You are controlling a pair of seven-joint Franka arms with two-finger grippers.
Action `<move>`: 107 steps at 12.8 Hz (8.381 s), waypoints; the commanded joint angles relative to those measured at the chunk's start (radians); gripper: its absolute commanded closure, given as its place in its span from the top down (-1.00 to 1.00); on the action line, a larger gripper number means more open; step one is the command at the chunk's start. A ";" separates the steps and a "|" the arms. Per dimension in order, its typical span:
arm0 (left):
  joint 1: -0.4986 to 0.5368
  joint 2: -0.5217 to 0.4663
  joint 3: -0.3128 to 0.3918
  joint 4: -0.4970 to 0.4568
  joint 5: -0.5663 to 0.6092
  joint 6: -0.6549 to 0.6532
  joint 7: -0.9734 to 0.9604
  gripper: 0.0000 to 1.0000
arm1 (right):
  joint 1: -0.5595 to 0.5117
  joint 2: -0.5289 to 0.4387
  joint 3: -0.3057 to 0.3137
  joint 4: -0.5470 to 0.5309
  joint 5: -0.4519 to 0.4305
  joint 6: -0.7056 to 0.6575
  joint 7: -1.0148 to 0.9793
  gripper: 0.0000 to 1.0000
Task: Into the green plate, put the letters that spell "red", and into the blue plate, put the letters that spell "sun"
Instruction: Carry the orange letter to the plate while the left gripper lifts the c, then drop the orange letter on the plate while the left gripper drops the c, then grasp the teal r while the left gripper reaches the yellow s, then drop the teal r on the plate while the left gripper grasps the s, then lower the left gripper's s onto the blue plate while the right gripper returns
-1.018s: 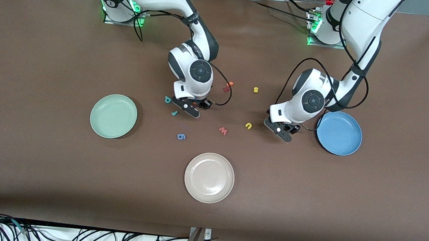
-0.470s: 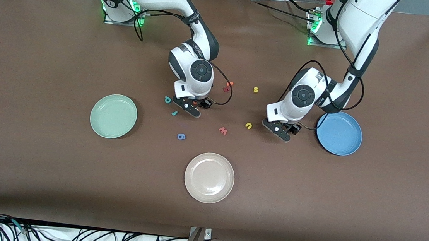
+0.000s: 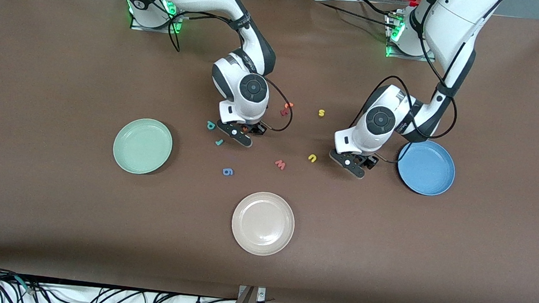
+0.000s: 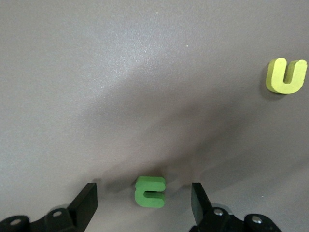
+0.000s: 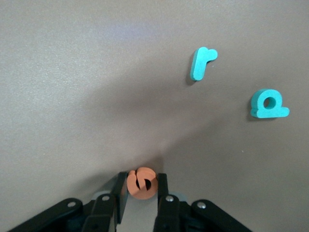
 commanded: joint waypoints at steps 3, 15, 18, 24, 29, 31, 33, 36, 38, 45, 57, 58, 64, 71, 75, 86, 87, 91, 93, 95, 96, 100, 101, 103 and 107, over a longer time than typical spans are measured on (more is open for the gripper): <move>-0.016 0.021 0.013 0.013 0.060 0.001 -0.026 0.43 | 0.000 -0.099 -0.065 -0.006 0.006 -0.139 -0.163 -0.67; -0.015 0.012 0.013 0.017 0.068 0.006 -0.017 -0.78 | -0.299 -0.153 -0.222 -0.099 0.061 -0.218 -1.014 -0.66; -0.002 -0.027 0.055 0.077 0.060 -0.050 0.079 -0.84 | -0.322 -0.150 -0.222 -0.178 0.064 -0.126 -1.051 -0.65; 0.062 -0.096 0.183 0.060 -0.093 -0.100 0.402 -0.84 | -0.322 -0.147 -0.220 -0.170 0.064 -0.137 -1.051 -0.43; 0.113 -0.119 0.253 0.008 -0.095 -0.160 0.544 -0.82 | -0.325 -0.144 -0.220 -0.169 0.082 -0.138 -1.041 1.00; 0.114 -0.117 0.273 -0.021 -0.095 -0.160 0.568 -0.77 | -0.325 -0.144 -0.220 -0.167 0.086 -0.140 -1.039 1.00; 0.120 -0.105 0.273 -0.033 -0.096 -0.155 0.565 -0.69 | -0.325 -0.150 -0.219 -0.164 0.087 -0.144 -1.039 1.00; 0.119 -0.099 0.273 -0.030 -0.113 -0.152 0.557 0.11 | -0.294 -0.157 -0.183 -0.100 0.148 -0.210 -0.928 1.00; 0.111 -0.110 0.272 -0.018 -0.115 -0.154 0.549 0.16 | -0.258 -0.150 -0.171 -0.069 0.150 -0.206 -0.843 1.00; 0.018 -0.165 0.122 -0.006 -0.153 -0.215 0.118 0.31 | -0.098 -0.095 -0.170 -0.058 0.234 0.006 -0.382 0.76; -0.203 -0.260 0.052 -0.208 -0.458 -0.107 -0.360 0.93 | -0.037 -0.027 -0.171 -0.081 0.236 0.077 -0.263 0.07; -0.217 -0.260 0.052 -0.236 -0.460 -0.060 -0.363 0.97 | -0.038 -0.027 -0.171 -0.083 0.234 0.077 -0.263 -0.06; -0.301 -0.183 0.051 -0.256 -0.534 0.081 -0.500 0.93 | -0.047 -0.024 -0.171 -0.086 0.234 0.070 -0.289 -0.65; -0.329 -0.145 0.046 -0.256 -0.515 0.093 -0.534 0.81 | -0.047 -0.056 -0.269 0.041 0.224 -0.171 -0.437 -0.74; -0.331 -0.133 0.046 -0.256 -0.475 0.093 -0.535 0.66 | -0.047 -0.064 -0.402 0.066 0.228 -0.298 -0.753 -0.74; -0.334 -0.126 0.046 -0.250 -0.434 0.092 -0.506 -0.90 | -0.184 -0.049 -0.464 -0.116 0.241 -0.143 -1.186 -0.69; -0.332 -0.131 0.051 -0.248 -0.434 0.089 -0.482 -1.00 | -0.184 -0.048 -0.456 -0.141 0.241 -0.106 -1.186 -0.69; -0.321 -0.183 0.127 -0.227 -0.434 0.019 -0.369 -1.00 | -0.190 -0.050 -0.449 -0.133 0.239 -0.111 -1.186 1.00; -0.283 -0.228 0.186 -0.199 -0.434 -0.084 -0.234 -1.00 | -0.179 -0.061 -0.447 -0.101 0.239 -0.170 -1.173 1.00; -0.249 -0.267 0.268 -0.173 -0.384 -0.164 -0.085 -1.00 | -0.147 -0.062 -0.446 -0.038 0.259 -0.274 -1.089 1.00; -0.230 -0.272 0.311 -0.165 -0.330 -0.170 -0.021 -1.00 | -0.115 -0.064 -0.446 -0.034 0.303 -0.284 -1.037 1.00; -0.147 -0.263 0.417 -0.165 -0.253 -0.161 0.274 -1.00 | 0.018 -0.064 -0.446 -0.033 0.383 -0.269 -0.773 1.00; -0.134 -0.248 0.428 -0.164 -0.250 -0.157 0.299 -1.00 | 0.051 -0.064 -0.446 -0.038 0.385 -0.256 -0.719 1.00; -0.107 -0.210 0.431 -0.164 -0.224 -0.108 0.322 -1.00 | 0.100 -0.065 -0.444 -0.055 0.385 -0.233 -0.610 0.99; -0.078 -0.139 0.436 -0.164 -0.218 -0.033 0.345 -0.94 | 0.198 -0.119 -0.444 -0.240 0.385 -0.007 -0.432 0.98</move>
